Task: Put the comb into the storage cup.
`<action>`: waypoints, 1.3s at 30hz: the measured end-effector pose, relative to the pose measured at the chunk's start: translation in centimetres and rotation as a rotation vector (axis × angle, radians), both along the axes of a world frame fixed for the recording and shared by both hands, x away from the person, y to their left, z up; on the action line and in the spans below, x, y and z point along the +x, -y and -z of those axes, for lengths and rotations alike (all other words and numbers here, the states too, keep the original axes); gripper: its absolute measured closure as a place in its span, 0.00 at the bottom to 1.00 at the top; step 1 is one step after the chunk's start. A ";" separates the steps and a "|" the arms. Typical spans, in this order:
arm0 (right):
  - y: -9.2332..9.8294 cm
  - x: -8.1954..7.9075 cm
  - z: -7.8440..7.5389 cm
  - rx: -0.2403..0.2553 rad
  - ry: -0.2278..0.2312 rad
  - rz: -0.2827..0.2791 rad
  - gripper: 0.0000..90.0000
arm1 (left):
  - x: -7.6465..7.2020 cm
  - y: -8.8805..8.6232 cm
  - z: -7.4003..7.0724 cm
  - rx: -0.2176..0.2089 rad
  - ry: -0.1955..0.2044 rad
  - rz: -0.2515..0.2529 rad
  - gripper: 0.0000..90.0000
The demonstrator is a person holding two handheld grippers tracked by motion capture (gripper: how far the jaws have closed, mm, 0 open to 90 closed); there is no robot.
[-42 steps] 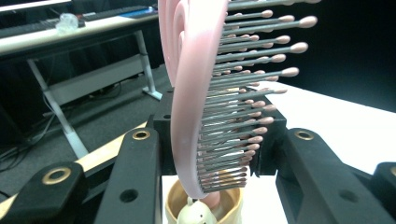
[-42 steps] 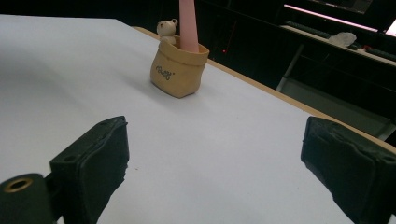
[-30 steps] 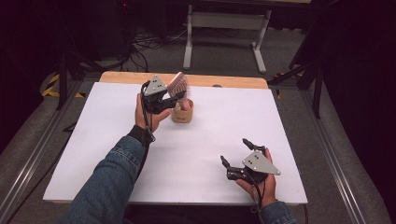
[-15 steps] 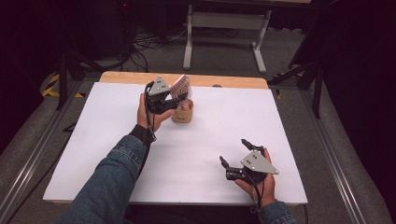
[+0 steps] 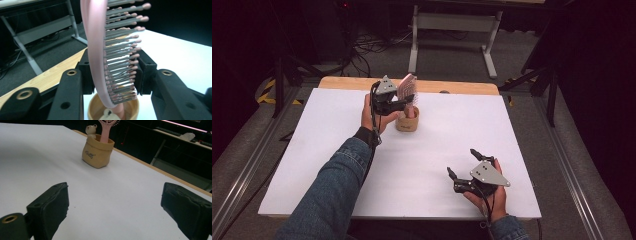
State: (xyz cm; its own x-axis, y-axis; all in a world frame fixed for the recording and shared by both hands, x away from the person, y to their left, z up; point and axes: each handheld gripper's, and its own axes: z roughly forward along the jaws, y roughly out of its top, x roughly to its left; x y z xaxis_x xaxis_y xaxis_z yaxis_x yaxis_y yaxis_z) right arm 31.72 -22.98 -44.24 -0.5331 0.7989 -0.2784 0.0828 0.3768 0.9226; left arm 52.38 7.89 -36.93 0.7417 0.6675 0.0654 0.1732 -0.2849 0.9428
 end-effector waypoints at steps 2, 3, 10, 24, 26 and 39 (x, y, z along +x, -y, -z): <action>0.0 0.0 0.0 0.001 -0.001 0.000 0.10 | 0.2 -0.1 0.1 0.003 0.009 -0.027 0.64; -0.1 0.0 0.1 -0.001 -0.001 -0.002 0.10 | 0.3 -0.1 0.2 0.010 0.007 -0.053 0.61; -0.1 0.1 0.1 -0.003 -0.004 -0.002 0.10 | 0.9 -1.5 0.6 -0.012 -0.019 -0.110 0.59; -0.3 0.1 0.2 -0.015 -0.004 -0.003 0.10 | 1.1 -3.2 1.1 -0.027 -0.049 -0.154 0.56; -0.3 0.1 0.2 -0.016 -0.003 -0.001 0.10 | 1.1 -3.4 1.3 -0.031 -0.049 -0.158 0.56; -0.5 0.1 0.3 -0.025 -0.003 0.000 0.10 | 0.9 -5.1 1.5 -0.037 -0.050 -0.167 0.48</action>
State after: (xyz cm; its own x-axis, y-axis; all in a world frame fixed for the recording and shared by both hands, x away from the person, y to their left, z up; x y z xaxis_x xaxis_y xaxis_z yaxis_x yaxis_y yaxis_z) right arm 31.80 -22.46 -44.57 -0.5343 0.7915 -0.2967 0.0858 0.3999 0.9125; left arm 53.29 13.03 -38.42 0.6217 0.7832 0.0043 0.2624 -0.2134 0.9411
